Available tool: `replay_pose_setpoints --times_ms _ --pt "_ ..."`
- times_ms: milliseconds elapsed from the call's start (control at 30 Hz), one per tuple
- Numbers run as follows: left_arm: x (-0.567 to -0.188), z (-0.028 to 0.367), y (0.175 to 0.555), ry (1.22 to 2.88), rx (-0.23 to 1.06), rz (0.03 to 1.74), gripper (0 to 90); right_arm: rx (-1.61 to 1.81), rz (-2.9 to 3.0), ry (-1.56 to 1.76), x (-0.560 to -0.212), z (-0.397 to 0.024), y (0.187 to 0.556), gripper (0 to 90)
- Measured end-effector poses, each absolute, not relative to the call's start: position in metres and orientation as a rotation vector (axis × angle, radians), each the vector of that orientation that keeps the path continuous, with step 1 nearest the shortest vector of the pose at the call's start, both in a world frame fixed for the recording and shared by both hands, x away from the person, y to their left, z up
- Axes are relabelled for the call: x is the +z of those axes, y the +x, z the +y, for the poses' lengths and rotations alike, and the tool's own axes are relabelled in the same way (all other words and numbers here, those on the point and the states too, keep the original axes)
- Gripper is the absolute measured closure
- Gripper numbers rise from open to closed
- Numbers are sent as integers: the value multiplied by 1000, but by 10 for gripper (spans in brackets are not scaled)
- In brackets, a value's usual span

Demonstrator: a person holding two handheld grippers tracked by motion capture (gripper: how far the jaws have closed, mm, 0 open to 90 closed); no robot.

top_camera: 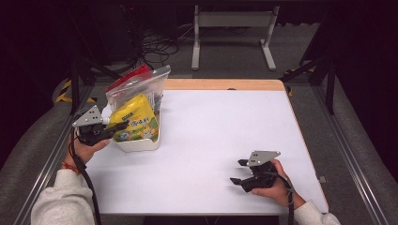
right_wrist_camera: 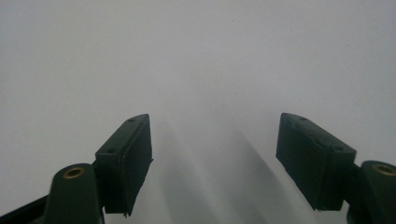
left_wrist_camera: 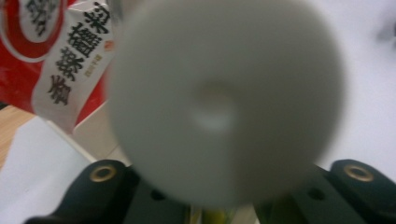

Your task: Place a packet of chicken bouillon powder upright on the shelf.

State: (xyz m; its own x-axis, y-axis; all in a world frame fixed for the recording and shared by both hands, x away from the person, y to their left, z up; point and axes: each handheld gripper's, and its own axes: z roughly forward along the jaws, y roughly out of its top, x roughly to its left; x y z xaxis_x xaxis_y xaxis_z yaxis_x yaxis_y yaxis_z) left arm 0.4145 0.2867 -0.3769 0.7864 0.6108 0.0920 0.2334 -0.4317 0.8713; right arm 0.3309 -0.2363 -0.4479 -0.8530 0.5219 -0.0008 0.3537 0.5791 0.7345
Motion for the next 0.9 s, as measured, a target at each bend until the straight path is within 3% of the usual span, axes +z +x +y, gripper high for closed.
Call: replay_pose_setpoints --times_ms 233,533,900 --pt "-384 282 399 1897 621 700 704 1142 2580 739 -446 -239 332 268" --pt "-391 284 385 1835 654 746 566 1144 2571 733 -444 -239 332 268" --pt "-397 290 367 1765 727 882 282 1163 2527 732 -437 -244 331 267"
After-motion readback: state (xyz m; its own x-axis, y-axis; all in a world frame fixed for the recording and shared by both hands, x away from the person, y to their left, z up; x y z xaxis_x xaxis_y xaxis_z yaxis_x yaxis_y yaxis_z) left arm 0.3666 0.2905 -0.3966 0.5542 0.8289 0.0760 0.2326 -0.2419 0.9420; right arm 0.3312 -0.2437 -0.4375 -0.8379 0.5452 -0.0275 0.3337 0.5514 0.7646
